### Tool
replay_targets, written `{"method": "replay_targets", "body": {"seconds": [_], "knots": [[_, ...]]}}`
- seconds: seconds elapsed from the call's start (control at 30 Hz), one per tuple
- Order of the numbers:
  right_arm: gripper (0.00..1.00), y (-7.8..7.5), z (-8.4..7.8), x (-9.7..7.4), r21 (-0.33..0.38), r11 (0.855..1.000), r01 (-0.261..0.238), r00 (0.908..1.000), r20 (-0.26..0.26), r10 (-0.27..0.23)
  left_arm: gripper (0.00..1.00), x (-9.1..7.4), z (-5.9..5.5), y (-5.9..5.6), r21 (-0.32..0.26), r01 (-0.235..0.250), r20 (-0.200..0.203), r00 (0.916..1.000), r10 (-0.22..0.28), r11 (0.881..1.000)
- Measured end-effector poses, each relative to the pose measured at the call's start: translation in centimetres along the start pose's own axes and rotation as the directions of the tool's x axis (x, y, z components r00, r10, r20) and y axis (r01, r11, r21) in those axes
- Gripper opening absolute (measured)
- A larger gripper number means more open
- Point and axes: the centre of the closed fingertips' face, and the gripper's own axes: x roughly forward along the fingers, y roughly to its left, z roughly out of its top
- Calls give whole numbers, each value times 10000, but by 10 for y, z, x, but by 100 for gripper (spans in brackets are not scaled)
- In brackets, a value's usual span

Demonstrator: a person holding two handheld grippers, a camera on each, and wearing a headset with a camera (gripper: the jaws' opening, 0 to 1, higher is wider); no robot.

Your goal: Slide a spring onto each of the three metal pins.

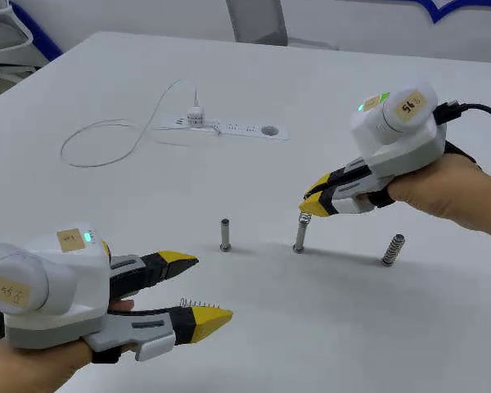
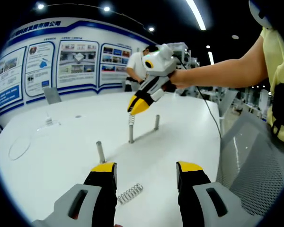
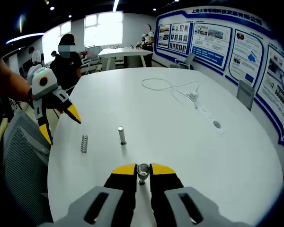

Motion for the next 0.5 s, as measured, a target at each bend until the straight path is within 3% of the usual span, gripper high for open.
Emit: {"method": "replay_targets", "body": {"seconds": [0.5], "knots": [[11,3,-19,19,33,10000,72,9991,-415,-71,52,0,-3,2,-57,-8,-36,10000,8,10000]]}}
